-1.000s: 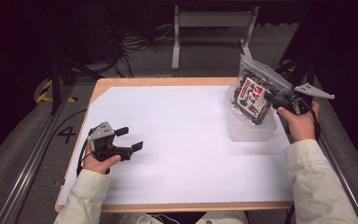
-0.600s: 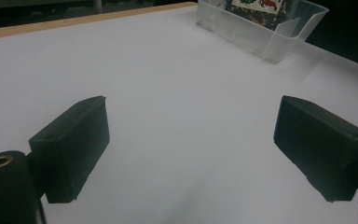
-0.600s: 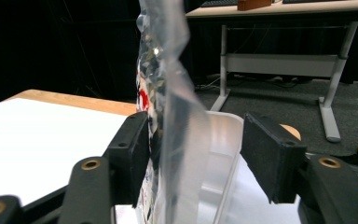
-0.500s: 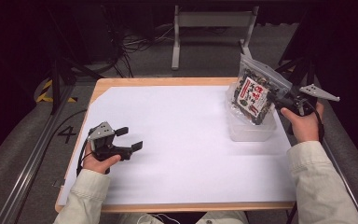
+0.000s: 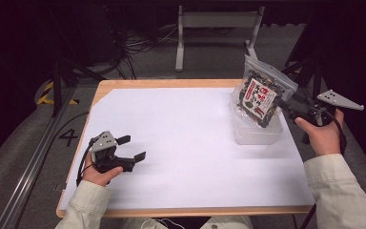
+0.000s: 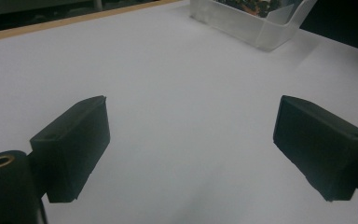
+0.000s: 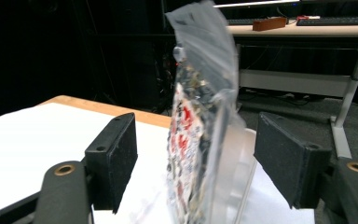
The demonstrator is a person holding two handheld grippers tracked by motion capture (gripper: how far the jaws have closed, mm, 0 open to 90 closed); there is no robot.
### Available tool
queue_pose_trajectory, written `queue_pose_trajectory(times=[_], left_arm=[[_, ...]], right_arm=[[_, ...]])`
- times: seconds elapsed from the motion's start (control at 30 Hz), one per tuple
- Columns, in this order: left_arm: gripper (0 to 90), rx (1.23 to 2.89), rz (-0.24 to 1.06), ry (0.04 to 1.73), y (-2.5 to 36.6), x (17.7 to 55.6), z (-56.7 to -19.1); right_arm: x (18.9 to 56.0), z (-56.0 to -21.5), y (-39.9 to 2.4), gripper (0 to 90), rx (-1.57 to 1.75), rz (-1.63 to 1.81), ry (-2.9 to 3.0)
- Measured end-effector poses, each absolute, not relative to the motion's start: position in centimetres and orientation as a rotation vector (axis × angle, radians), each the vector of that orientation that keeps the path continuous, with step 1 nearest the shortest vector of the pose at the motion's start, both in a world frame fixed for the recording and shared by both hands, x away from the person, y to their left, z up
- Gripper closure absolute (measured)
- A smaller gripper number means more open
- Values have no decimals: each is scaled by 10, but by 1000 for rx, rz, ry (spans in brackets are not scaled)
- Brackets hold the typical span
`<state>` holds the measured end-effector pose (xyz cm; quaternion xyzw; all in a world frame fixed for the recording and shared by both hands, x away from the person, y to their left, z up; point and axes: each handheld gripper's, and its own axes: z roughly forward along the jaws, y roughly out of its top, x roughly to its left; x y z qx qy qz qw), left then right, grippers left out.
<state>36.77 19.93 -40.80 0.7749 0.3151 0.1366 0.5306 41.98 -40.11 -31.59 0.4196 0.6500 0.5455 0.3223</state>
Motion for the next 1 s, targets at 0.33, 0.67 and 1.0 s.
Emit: queue_pose_trajectory(times=[0.33, 0.67, 1.0], left_arm=[[118, 1846, 309, 712, 196, 355, -408], [130, 1834, 282, 699, 199, 347, -406], [57, 1803, 265, 688, 201, 343, -406]], right_arm=[[385, -301, -390, 296, 1038, 1396, 1741], [356, -303, -355, 268, 936, 1500, 1836], [347, -320, -314, 226, 836, 1593, 1972]])
